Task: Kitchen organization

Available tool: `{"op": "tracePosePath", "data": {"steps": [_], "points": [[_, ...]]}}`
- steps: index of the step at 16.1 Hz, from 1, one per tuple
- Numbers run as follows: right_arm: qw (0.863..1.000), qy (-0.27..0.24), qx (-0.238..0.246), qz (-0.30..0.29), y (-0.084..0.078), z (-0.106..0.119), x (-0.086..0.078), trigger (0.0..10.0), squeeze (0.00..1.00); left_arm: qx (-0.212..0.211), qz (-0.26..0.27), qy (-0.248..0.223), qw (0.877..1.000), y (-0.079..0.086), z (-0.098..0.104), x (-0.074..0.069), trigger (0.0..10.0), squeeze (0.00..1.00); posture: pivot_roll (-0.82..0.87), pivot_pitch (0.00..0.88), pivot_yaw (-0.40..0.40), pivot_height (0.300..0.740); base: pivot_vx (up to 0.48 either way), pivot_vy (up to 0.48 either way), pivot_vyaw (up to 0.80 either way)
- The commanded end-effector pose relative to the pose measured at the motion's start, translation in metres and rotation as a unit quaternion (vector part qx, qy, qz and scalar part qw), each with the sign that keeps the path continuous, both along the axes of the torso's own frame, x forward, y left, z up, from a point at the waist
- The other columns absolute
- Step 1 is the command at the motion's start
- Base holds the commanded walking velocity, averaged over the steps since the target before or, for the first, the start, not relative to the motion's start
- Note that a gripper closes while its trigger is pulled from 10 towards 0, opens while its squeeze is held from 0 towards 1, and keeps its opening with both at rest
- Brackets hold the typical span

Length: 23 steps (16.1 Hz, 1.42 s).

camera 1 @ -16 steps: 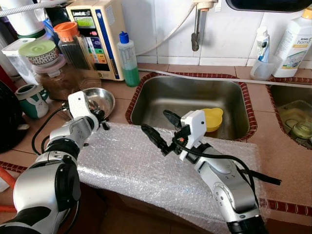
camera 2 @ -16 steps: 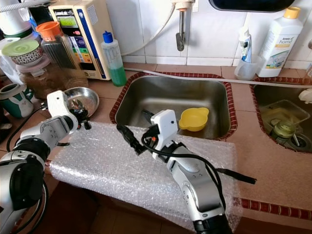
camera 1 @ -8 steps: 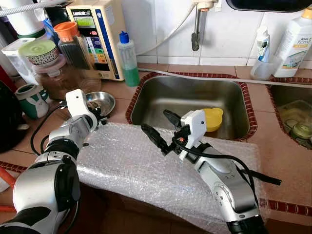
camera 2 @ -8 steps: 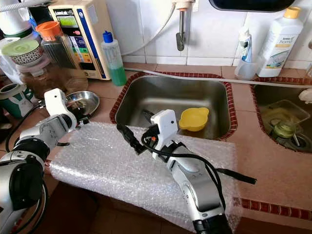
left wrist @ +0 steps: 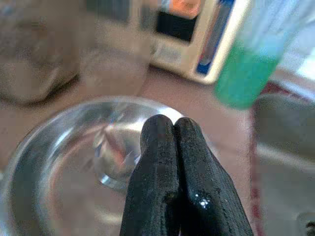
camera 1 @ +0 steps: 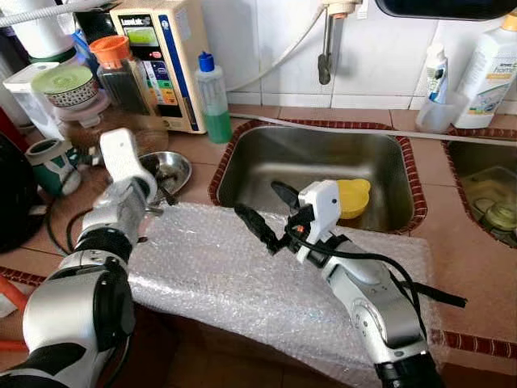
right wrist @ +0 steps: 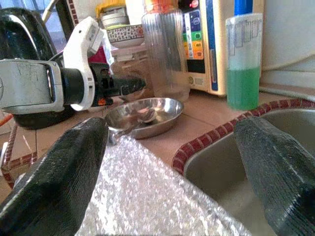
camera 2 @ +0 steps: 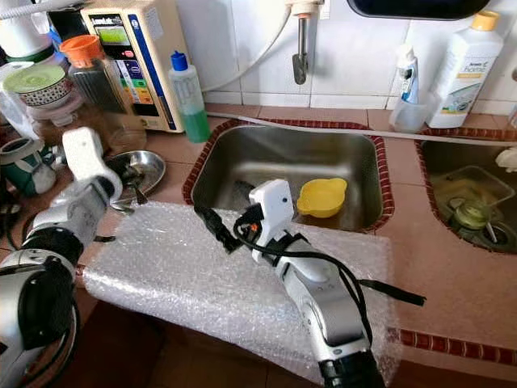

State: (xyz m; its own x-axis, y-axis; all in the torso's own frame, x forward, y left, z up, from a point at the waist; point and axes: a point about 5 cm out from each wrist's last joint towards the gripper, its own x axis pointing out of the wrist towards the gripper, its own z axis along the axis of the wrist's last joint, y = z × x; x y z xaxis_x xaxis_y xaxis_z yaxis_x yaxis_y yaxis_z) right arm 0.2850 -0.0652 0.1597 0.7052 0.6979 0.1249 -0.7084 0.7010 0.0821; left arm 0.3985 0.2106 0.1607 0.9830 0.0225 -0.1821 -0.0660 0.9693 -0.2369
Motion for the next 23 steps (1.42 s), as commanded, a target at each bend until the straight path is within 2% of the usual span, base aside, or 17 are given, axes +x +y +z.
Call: {"op": "tracePosePath", "data": {"steps": [1,4,5,6,7,8,10,11,12,13,15,18,19,23], "points": [[1.0,-0.004,0.001,-0.007,0.001,0.002,0.003,10.0,0.0,0.017,-0.009,-0.02,1.0,-0.003,0.01,0.003,0.0,0.0,0.0,0.0,0.119,0.74,0.0,0.0,0.0],[1.0,-0.006,0.003,-0.02,-0.001,0.003,0.005,10.0,0.0,0.056,0.006,-0.035,0.998,-0.005,0.013,0.003,0.0,0.0,0.0,0.0,0.12,0.74,0.0,0.0,0.0],[1.0,-0.005,0.004,-0.023,-0.002,0.002,0.006,10.0,0.0,0.059,0.008,-0.055,0.997,-0.009,0.017,0.004,2.6,0.0,0.0,0.001,0.119,0.74,0.0,0.0,0.0],[1.0,-0.004,0.004,-0.025,-0.003,0.002,0.006,10.0,0.0,0.066,0.006,-0.067,0.996,-0.01,0.019,0.003,3.4,0.0,0.0,0.001,0.119,0.74,0.0,0.0,0.0],[1.0,-0.003,0.004,-0.026,-0.003,0.001,0.006,10.0,0.0,0.09,0.005,-0.107,0.99,-0.015,0.025,0.0,10.0,0.58,0.01,0.002,0.118,0.74,0.0,0.0,0.0],[1.0,-0.003,0.004,-0.027,-0.002,0.001,0.006,10.0,0.0,0.095,0.008,-0.127,0.987,-0.018,0.025,-0.003,10.0,1.0,0.01,0.002,0.118,0.74,0.0,0.0,0.0],[1.0,-0.003,0.005,-0.027,-0.002,0.001,0.006,10.0,0.0,0.082,0.028,-0.145,0.986,-0.019,0.022,-0.012,10.0,1.0,0.01,0.003,0.116,0.74,0.0,0.0,0.0],[1.0,-0.003,0.005,-0.027,-0.002,0.001,0.007,10.0,0.0,0.059,0.036,-0.147,0.987,-0.021,0.016,-0.02,10.0,1.0,0.01,0.002,0.113,0.74,0.0,0.0,0.0],[1.0,-0.004,0.005,-0.027,-0.002,0.001,0.007,10.0,0.0,0.064,0.034,-0.153,0.986,-0.022,0.014,-0.025,10.0,1.0,0.02,0.002,0.107,0.74,0.0,0.0,0.0],[1.0,-0.004,0.005,-0.027,-0.002,0.001,0.007,10.0,0.0,0.071,0.028,-0.166,0.983,-0.025,0.013,-0.029,10.0,1.0,0.02,0.002,0.107,0.74,0.0,0.0,0.0],[1.0,-0.004,0.004,-0.025,-0.001,0.001,0.008,10.0,0.0,0.113,0.001,-0.196,0.974,-0.037,-0.001,-0.053,10.0,1.0,0.02,0.001,0.097,0.74,0.0,0.0,0.0],[1.0,-0.005,0.003,-0.021,0.0,0.001,0.009,10.0,0.0,0.142,-0.021,-0.186,0.972,-0.048,-0.02,-0.069,10.0,1.0,0.03,0.002,0.093,0.74,0.0,0.0,0.0],[1.0,-0.005,0.003,-0.021,0.0,0.002,0.009,10.0,0.0,0.157,-0.023,-0.169,0.973,-0.048,-0.029,-0.074,10.0,1.0,0.02,0.001,0.091,0.74,0.0,0.0,0.0],[1.0,-0.005,0.003,-0.02,0.0,0.002,0.008,10.0,0.0,0.195,-0.031,-0.152,0.968,-0.044,-0.039,-0.076,10.0,1.0,0.02,0.001,0.094,0.74,0.0,0.0,0.0]]}}
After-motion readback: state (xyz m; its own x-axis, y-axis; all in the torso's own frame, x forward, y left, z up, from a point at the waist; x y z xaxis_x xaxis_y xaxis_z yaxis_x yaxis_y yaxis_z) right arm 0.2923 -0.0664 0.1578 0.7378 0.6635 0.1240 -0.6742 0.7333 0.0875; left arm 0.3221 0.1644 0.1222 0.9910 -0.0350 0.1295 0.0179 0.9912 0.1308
